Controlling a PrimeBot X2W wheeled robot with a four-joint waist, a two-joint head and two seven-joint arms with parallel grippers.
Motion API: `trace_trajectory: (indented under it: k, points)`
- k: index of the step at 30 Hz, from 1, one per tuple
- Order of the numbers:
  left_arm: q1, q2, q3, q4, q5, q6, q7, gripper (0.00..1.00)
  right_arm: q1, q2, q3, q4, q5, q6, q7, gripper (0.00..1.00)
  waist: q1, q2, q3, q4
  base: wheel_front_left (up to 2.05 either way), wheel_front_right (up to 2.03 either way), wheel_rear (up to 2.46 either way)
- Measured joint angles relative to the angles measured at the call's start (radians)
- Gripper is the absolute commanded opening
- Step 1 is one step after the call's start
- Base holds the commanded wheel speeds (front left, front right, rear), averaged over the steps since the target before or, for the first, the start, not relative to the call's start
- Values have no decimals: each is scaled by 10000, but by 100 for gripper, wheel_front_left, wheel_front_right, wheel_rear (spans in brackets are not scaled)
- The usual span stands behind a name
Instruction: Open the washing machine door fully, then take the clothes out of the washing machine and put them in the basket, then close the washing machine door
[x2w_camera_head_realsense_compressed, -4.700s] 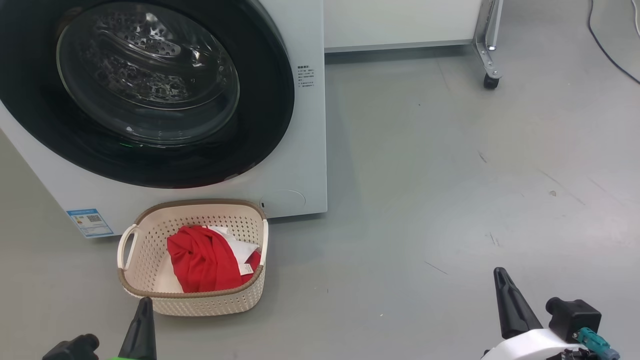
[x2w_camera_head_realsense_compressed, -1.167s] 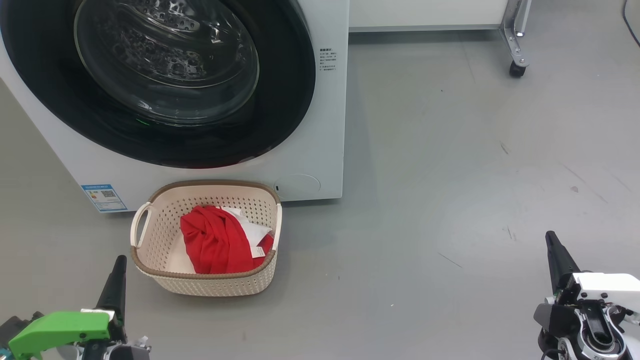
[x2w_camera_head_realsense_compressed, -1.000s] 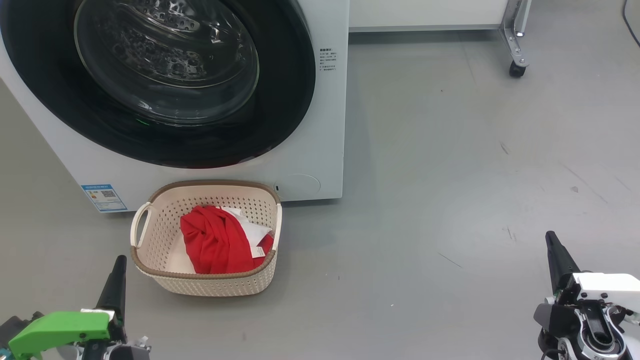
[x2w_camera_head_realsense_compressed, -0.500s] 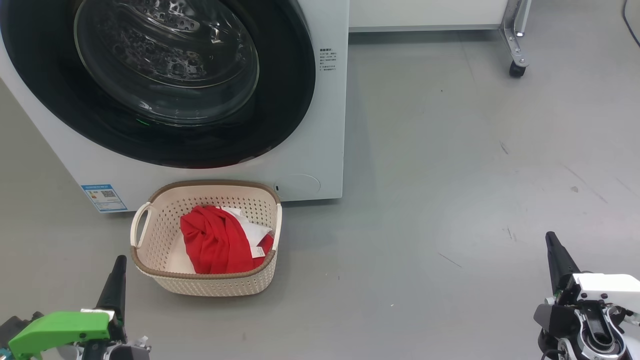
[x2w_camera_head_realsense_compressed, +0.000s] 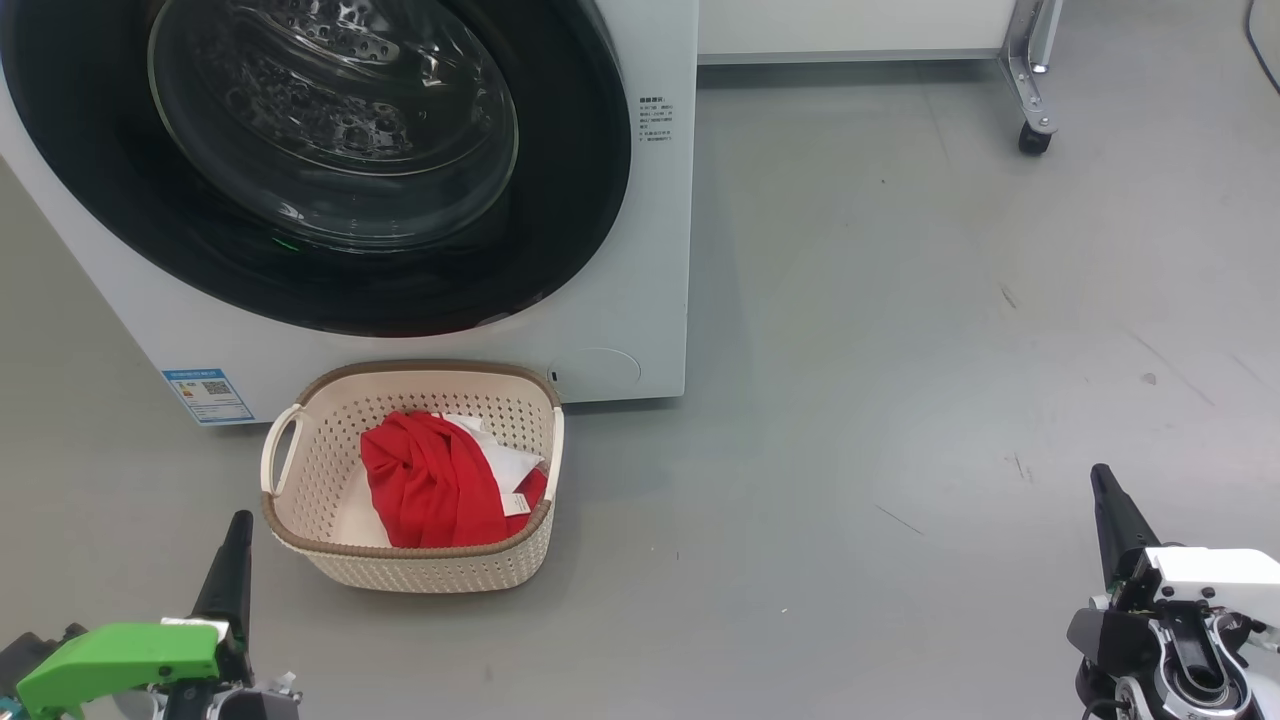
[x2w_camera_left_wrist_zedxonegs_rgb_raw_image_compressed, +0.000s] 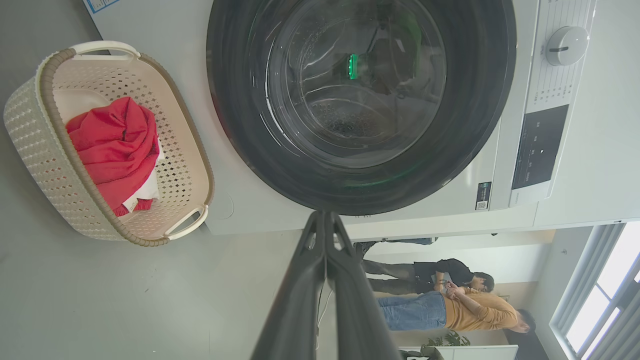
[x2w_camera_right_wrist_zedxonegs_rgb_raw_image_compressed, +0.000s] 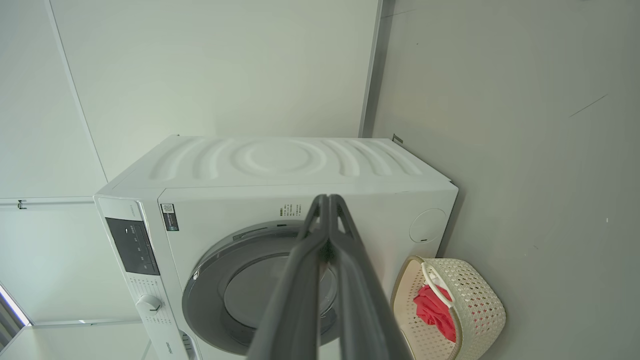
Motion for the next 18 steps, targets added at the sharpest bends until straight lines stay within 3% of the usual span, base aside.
trace_trajectory:
  k: [18]
  points:
    - [0,-2,4,0,0,0,0,0,-3,13,-12,33,0,0,0,0,0,0,0,0,0,0,0]
